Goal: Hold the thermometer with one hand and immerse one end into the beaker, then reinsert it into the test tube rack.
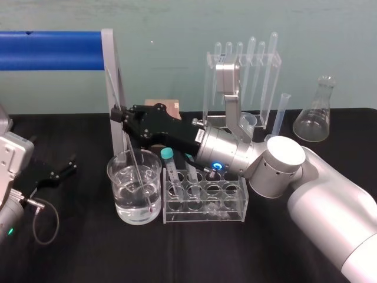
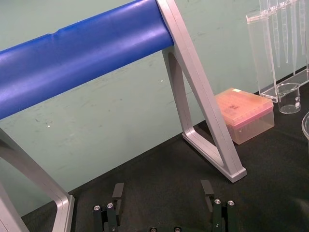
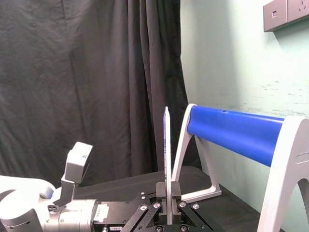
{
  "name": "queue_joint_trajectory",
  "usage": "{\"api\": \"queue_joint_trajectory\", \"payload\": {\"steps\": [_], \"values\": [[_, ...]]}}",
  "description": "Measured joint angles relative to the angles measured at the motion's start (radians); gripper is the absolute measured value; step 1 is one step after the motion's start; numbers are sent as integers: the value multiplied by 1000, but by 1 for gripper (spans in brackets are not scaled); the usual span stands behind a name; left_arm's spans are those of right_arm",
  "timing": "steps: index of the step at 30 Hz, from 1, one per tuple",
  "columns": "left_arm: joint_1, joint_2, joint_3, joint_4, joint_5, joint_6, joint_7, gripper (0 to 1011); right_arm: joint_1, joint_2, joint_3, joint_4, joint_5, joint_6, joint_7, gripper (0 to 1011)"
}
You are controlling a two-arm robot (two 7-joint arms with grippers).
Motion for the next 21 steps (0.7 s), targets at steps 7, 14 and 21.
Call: {"api": "queue_joint_trajectory", "payload": {"steps": [7, 14, 21], "values": [[0, 0, 0, 0, 0, 0, 0, 1008, 0, 0, 0, 0, -1, 0, -1, 56], [0, 0, 0, 0, 0, 0, 0, 1008, -1, 1, 0, -1, -1, 0, -2, 55], [0, 0, 0, 0, 0, 0, 0, 1008, -1, 1, -1, -1, -2, 0, -2, 56]]}}
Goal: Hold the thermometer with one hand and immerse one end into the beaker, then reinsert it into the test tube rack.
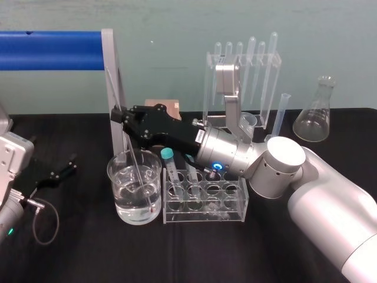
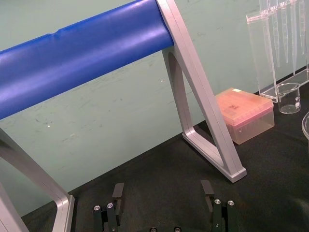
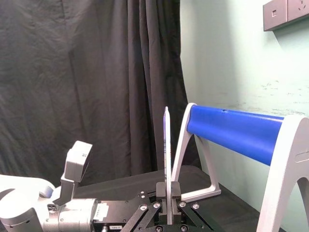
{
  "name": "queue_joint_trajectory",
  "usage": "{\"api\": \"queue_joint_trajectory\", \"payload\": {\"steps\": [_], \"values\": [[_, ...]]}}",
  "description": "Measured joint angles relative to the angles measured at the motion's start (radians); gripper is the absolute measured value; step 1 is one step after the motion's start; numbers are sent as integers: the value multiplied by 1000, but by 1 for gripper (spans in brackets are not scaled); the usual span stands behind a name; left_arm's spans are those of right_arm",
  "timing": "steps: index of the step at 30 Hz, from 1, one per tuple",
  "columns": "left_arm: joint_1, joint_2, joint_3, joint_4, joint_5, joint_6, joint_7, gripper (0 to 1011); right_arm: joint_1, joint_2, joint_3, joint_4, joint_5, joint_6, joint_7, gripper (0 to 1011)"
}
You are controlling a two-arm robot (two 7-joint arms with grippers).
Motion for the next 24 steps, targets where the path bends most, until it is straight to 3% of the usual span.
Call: {"api": "queue_joint_trajectory", "payload": {"steps": [24], "values": [[0, 0, 0, 0, 0, 0, 0, 1008, -9, 7, 0, -20, -2, 2, -6, 56]]}}
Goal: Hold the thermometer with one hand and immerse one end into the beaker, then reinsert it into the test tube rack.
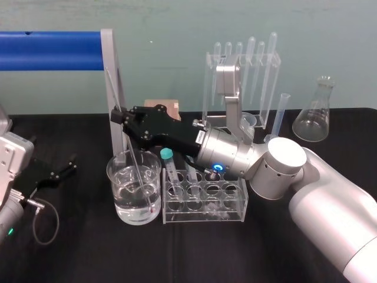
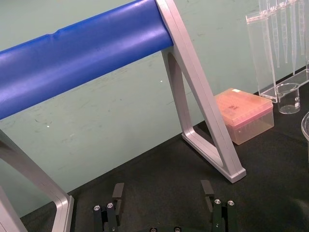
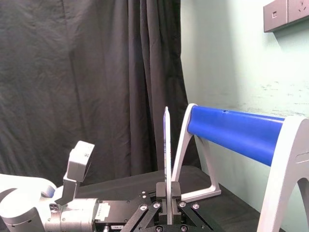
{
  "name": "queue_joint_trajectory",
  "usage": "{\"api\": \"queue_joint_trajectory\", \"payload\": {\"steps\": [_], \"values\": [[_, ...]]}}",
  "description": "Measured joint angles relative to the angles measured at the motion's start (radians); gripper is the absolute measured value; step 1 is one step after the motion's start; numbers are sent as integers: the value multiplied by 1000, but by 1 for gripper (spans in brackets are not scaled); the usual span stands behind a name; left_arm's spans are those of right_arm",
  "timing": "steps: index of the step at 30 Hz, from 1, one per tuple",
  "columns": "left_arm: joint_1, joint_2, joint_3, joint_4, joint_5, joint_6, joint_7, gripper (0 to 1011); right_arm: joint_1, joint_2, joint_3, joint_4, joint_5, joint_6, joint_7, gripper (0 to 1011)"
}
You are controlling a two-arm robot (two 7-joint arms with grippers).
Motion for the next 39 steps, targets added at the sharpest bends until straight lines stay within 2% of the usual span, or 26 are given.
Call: {"api": "queue_joint_trajectory", "payload": {"steps": [8, 11, 12, 17, 18, 20, 23, 27, 30, 33, 39], "values": [[0, 0, 0, 0, 0, 0, 0, 1008, -3, 4, 5, -21, 10, 7, 0, 55], [0, 0, 0, 0, 0, 0, 0, 1008, -4, 18, 22, -78, 39, 22, 5, 56], [0, 0, 0, 0, 0, 0, 0, 1008, -4, 18, 22, -78, 39, 22, 5, 56], [0, 0, 0, 0, 0, 0, 0, 1008, 4, 55, 64, -203, 102, 44, 9, 56], [0, 0, 0, 0, 0, 0, 0, 1008, 7, 69, 79, -241, 119, 49, 7, 56], [0, 0, 0, 0, 0, 0, 0, 1008, 10, 82, 95, -272, 134, 54, 2, 56], [0, 0, 0, 0, 0, 0, 0, 1008, 11, 123, 134, -344, 163, 62, -24, 56], [0, 0, 0, 0, 0, 0, 0, 1008, -2, 164, 162, -393, 176, 65, -51, 55], [0, 0, 0, 0, 0, 0, 0, 1008, -29, 208, 180, -432, 182, 72, -76, 55], [0, 0, 0, 0, 0, 0, 0, 1008, -81, 265, 192, -475, 190, 90, -107, 55], [0, 0, 0, 0, 0, 0, 0, 1008, -155, 330, 197, -508, 205, 111, -138, 55]]}}
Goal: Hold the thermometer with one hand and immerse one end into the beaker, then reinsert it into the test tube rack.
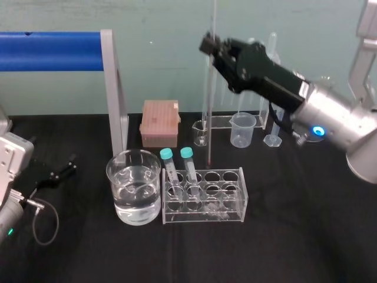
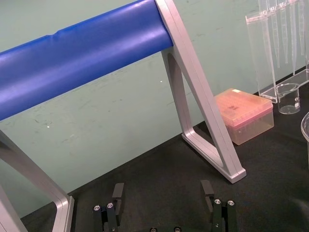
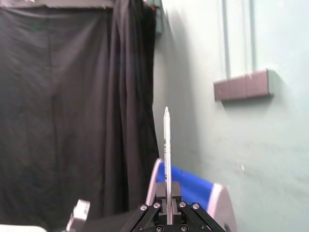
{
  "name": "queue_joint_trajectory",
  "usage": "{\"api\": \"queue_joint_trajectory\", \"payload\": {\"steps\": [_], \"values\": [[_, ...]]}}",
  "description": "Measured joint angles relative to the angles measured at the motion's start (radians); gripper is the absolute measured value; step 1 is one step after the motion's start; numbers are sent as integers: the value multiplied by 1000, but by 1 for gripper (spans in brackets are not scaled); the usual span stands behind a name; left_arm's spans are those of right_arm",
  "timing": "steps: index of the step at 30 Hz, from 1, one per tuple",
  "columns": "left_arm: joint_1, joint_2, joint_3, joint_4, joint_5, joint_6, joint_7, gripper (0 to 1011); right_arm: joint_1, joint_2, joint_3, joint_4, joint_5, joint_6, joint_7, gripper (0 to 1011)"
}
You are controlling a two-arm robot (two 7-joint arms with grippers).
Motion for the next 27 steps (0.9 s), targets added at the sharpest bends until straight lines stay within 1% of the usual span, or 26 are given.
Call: {"api": "queue_joint_trajectory", "payload": {"steps": [2, 4, 7, 9, 15, 27], "values": [[0, 0, 0, 0, 0, 0, 0, 1008, -18, 14, 0, -4, 1, 2, -6, 55], [0, 0, 0, 0, 0, 0, 0, 1008, -49, 30, 0, -4, 1, 2, -19, 56], [0, 0, 0, 0, 0, 0, 0, 1008, -64, 36, -1, 3, -2, -3, -26, 55], [0, 0, 0, 0, 0, 0, 0, 1008, -72, 36, -2, 16, -9, -17, -26, 55], [0, 0, 0, 0, 0, 0, 0, 1008, -72, 12, -9, 66, -35, -67, -9, 56], [0, 0, 0, 0, 0, 0, 0, 1008, -46, -37, -42, 153, -89, -105, 32, 56]]}}
